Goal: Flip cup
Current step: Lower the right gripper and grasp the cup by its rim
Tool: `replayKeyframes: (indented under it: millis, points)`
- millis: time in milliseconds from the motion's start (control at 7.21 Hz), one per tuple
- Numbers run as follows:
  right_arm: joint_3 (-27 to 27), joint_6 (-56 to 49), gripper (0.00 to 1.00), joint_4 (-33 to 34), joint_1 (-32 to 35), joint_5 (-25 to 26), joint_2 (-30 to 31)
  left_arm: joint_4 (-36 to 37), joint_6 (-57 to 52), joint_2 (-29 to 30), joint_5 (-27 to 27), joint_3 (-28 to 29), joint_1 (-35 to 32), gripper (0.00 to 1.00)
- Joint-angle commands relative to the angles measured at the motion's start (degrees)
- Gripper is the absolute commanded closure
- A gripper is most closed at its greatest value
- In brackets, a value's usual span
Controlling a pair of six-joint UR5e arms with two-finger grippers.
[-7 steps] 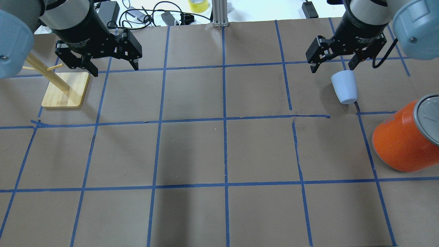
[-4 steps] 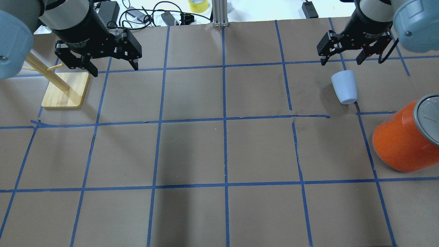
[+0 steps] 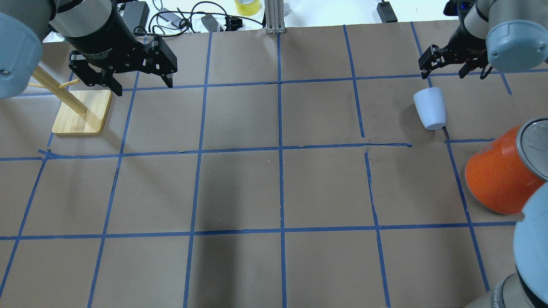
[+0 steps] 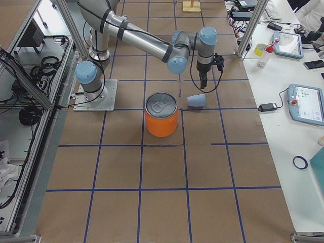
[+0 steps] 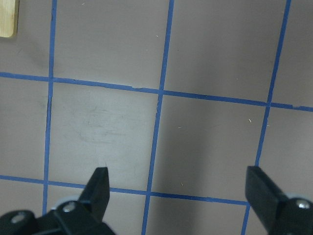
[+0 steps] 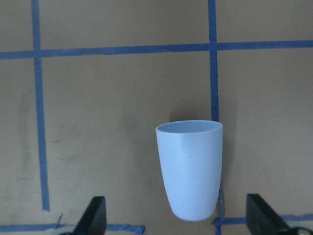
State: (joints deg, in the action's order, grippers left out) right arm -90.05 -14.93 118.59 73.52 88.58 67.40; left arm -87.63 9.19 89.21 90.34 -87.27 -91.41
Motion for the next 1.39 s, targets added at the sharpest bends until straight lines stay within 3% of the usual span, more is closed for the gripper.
replayKeyframes:
  millis: [0, 1248]
  points:
    - [-0.6, -3.1, 0.00, 4.5, -0.3, -0.1, -5.8, 0.0, 0.0, 0.0, 0.0, 0.0, 0.0, 0.00]
    - [-0.1, -4.0, 0.00, 4.8, -1.5, -0.1, -10.7, 0.0, 0.1, 0.0, 0.0, 0.0, 0.0, 0.00]
